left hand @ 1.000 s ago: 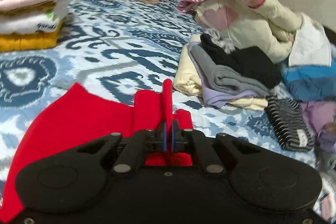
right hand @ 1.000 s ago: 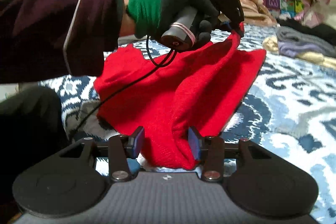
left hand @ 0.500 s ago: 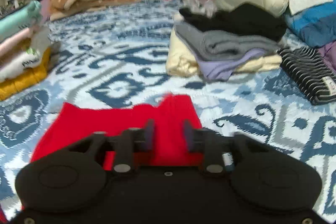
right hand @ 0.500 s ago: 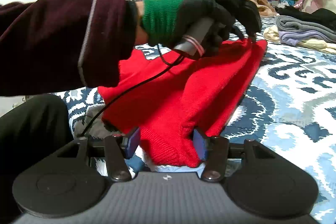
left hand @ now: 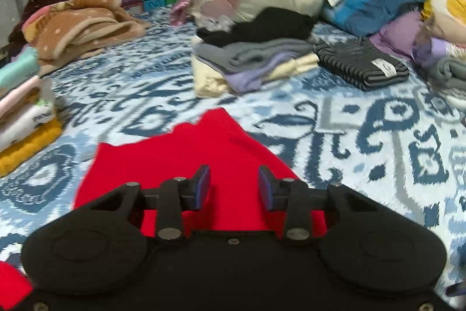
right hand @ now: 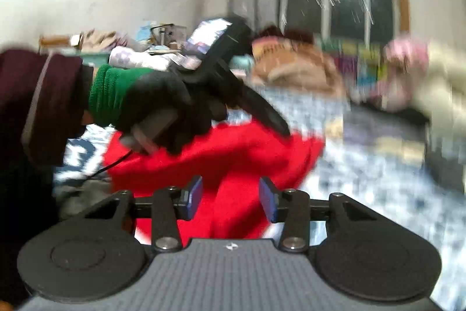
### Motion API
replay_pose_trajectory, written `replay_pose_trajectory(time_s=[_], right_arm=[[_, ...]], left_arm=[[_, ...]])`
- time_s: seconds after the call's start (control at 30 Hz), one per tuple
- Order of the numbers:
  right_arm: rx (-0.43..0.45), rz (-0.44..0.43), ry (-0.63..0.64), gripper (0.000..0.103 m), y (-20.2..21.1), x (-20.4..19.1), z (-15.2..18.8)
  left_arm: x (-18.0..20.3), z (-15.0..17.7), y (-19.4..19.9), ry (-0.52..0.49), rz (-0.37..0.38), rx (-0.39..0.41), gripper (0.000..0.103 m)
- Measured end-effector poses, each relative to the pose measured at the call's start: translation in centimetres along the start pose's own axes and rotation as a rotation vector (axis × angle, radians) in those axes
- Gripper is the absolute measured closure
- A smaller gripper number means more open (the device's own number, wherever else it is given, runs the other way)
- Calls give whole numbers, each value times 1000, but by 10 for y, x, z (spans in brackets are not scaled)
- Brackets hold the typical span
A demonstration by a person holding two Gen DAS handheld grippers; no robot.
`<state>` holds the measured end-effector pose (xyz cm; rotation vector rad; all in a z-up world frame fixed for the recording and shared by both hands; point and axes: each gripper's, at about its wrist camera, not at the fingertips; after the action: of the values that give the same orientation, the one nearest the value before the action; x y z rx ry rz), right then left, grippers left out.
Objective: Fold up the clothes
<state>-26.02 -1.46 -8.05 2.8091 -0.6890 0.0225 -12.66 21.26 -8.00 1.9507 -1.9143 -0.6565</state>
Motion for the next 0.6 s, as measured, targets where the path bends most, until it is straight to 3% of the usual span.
replay_pose_trajectory(time_s=[0.1, 0.17, 0.23, 0.33, 0.47, 0.6], right_arm=[[-192, -16, -93, 59, -45, 4, 14], [-242, -12, -82, 59, -54, 0, 25], [-240, -20, -88, 58, -52, 0, 21], [-226, -32, -126, 56, -48, 5, 26], [-217, -51, -126, 52, -50, 3, 29], [-229, -68, -119, 46, -57, 2, 29]], left_arm=[[-1, -5, -25, -12, -21, -62, 69], [-6, -12, -43, -2, -39, -118, 73], [-11, -23, -49, 27, -31, -116, 73], [-9, -34, -62, -15, -46, -97, 78], [-8, -27, -98, -45, -83, -153, 82], [-12, -32, -89, -20, -110, -155, 81]])
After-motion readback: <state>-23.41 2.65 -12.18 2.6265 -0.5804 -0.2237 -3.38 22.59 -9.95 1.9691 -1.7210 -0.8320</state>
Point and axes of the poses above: each gripper's, at about its wrist camera, not at the fingertips, and y roughly against the way its jaws point, x to its right, z to its underside, and after that the axes turned 4 degrees about x, right-handed
